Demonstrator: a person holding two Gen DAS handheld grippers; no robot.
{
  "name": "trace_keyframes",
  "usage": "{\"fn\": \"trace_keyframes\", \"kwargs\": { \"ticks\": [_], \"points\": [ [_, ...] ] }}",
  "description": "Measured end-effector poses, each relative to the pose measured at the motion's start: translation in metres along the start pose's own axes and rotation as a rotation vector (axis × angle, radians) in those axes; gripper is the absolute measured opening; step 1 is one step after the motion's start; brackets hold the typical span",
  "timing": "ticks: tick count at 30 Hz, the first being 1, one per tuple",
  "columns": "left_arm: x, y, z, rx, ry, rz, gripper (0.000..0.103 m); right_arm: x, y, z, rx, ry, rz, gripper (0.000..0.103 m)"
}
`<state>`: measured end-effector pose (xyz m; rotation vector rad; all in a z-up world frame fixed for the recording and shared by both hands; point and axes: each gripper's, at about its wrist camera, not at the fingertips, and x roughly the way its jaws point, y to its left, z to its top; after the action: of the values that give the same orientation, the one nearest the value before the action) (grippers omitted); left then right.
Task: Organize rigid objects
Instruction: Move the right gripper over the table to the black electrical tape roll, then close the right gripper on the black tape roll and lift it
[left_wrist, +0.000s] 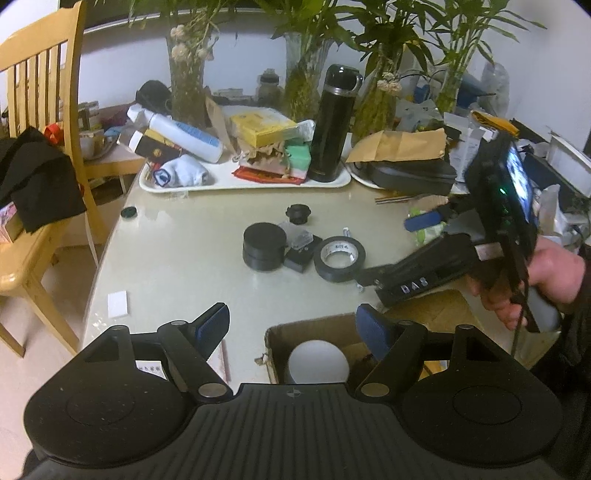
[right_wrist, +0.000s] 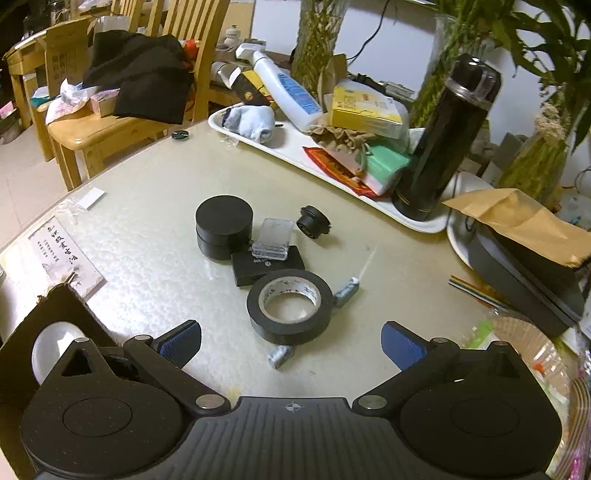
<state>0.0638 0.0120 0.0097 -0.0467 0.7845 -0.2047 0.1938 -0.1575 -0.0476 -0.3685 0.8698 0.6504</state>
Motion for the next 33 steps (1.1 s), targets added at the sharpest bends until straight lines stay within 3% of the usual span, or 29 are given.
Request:
{"fn": "trace_keyframes", "kwargs": {
  "ticks": [9, 11, 17, 22, 24, 33],
  "points": [
    [0.012, 0.000, -0.008, -0.011, 0.035, -0.008, 0.075, 0.036, 0.003, 0.012, -0.043, 0.073, 0.035, 0.101],
    [0.013, 0.001, -0.008, -0.014, 0.038, -0.007, 0.075, 0.044, 0.001, 0.015, -0.040, 0.082, 0.037, 0.096],
    [0.016, 0.008, -0.009, -0.035, 0.047, 0.007, 0.075, 0.066, -0.003, 0.024, -0.022, 0.120, 0.048, 0.093],
    [0.018, 0.012, -0.009, -0.046, 0.052, 0.009, 0.075, 0.080, -0.002, 0.028, -0.011, 0.162, 0.038, 0.084],
    [0.019, 0.013, -0.009, -0.051, 0.055, 0.007, 0.075, 0.083, 0.001, 0.028, -0.025, 0.171, 0.031, 0.076],
    [0.022, 0.013, -0.005, -0.049, 0.045, 0.009, 0.075, 0.074, -0.005, 0.028, 0.017, 0.164, 0.002, 0.075]
  ]
}}
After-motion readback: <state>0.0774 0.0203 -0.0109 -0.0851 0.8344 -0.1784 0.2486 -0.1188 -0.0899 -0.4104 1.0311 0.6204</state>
